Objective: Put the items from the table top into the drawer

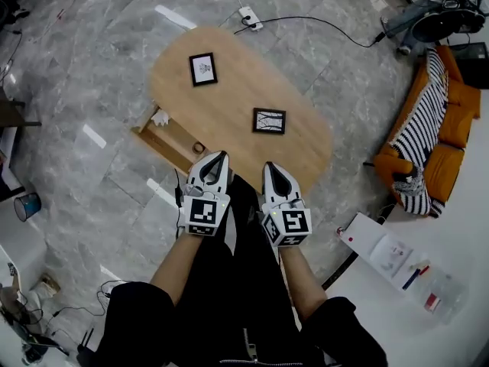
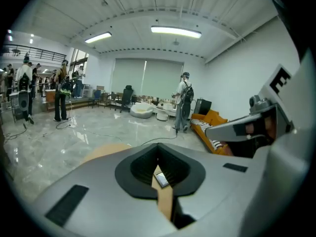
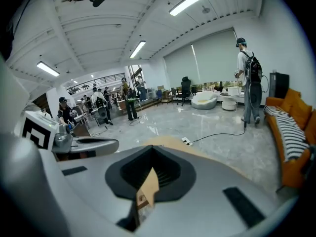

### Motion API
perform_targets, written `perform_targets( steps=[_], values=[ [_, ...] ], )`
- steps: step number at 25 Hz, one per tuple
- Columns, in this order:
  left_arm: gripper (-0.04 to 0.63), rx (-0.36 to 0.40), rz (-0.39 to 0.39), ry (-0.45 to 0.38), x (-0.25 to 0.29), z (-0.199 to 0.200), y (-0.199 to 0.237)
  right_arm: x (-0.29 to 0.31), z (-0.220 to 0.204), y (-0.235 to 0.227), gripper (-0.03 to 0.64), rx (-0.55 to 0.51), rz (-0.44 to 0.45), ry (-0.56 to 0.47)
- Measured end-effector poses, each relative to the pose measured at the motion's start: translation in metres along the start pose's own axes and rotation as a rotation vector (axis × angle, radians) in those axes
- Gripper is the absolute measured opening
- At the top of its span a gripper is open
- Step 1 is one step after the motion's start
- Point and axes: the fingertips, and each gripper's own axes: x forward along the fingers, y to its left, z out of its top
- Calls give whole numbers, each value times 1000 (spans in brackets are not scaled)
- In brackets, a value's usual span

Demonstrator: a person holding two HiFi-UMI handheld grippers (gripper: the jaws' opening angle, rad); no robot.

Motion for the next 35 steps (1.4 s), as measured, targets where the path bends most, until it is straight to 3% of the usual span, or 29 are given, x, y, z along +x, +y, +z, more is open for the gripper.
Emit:
perform_targets(
  steps=[3, 7, 12, 15, 25, 35],
  values=[
    [12, 10, -11, -6, 27, -10, -4, 7, 0, -24, 8, 5, -32, -12],
    [14, -8, -18, 54, 63, -40, -1, 27, -10, -53, 8, 0, -57, -20],
    [14, -86, -35, 90, 114, -70, -8, 50, -25, -101, 8, 31, -77, -16],
    [14, -88, -39, 136, 148, -97, -13, 62, -37, -121, 8, 48, -80, -9],
    [14, -50, -22, 257, 223, -182, -10, 107, -94, -145, 8, 65, -37, 44],
    [14, -104, -58, 368, 277, -240, -15, 140, -132, -156, 8, 81, -27, 87]
  ],
)
